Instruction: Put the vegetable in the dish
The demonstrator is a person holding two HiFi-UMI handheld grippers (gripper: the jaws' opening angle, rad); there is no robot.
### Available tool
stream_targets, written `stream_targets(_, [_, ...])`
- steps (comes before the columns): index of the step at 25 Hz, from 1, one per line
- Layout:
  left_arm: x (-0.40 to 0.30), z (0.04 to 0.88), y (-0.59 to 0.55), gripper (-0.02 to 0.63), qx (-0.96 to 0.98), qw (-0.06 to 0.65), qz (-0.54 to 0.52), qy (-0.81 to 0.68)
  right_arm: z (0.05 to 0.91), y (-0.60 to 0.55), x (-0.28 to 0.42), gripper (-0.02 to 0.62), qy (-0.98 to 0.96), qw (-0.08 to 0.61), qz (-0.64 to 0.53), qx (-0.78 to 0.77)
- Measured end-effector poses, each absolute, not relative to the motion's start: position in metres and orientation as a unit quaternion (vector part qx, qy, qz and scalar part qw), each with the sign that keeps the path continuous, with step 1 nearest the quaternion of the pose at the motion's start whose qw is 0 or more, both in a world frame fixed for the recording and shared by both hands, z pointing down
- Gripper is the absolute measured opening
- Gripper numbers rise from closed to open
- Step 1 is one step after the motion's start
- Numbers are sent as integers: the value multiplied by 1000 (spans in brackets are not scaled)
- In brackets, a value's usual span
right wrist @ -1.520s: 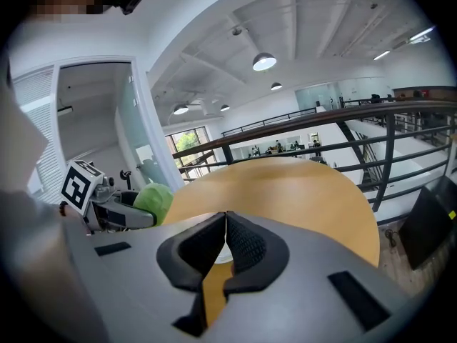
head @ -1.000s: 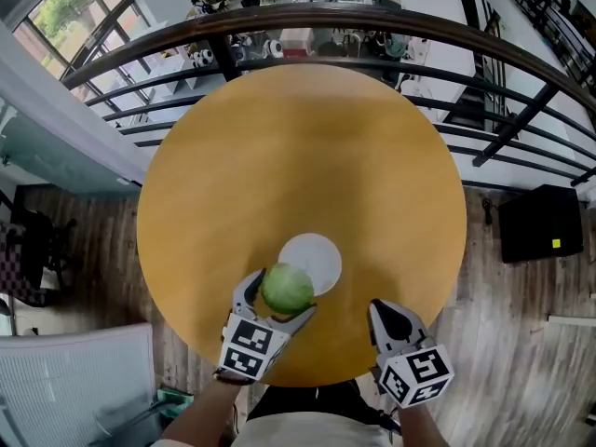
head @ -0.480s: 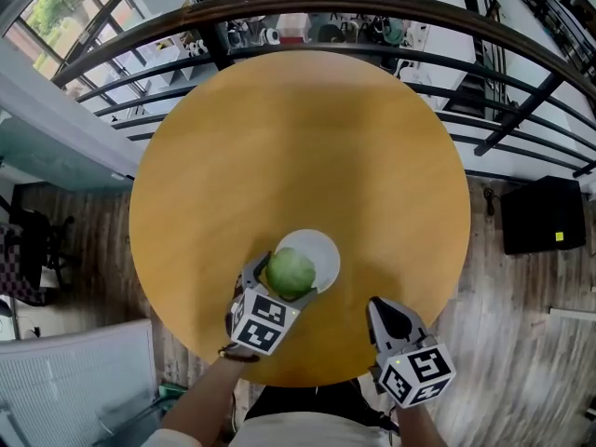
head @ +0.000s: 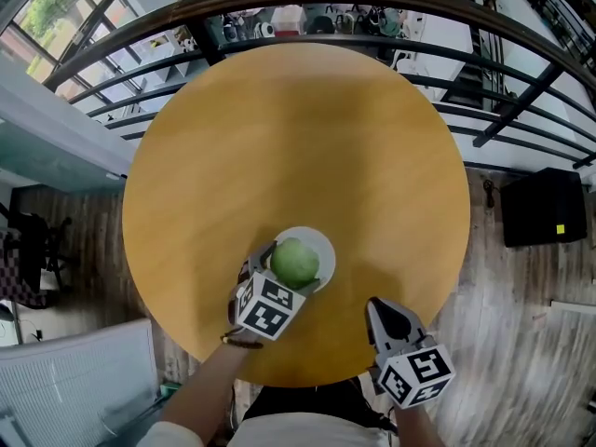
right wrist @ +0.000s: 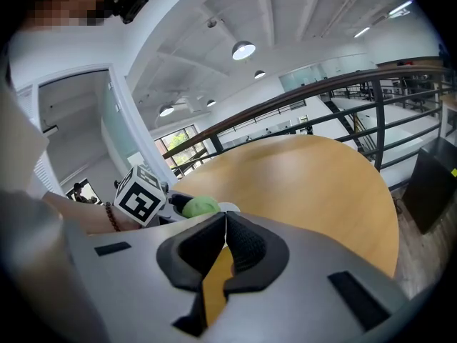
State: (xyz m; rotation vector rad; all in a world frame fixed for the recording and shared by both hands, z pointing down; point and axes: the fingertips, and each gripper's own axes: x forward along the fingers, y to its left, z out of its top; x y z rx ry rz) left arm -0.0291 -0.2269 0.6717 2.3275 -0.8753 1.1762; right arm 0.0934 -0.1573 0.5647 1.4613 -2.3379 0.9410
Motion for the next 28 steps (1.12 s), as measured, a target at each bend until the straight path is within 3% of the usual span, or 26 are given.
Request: stream_targets(28, [-19,703,-237,483,813,204,462,-289,578,-165,107,28,-785,103,341,507])
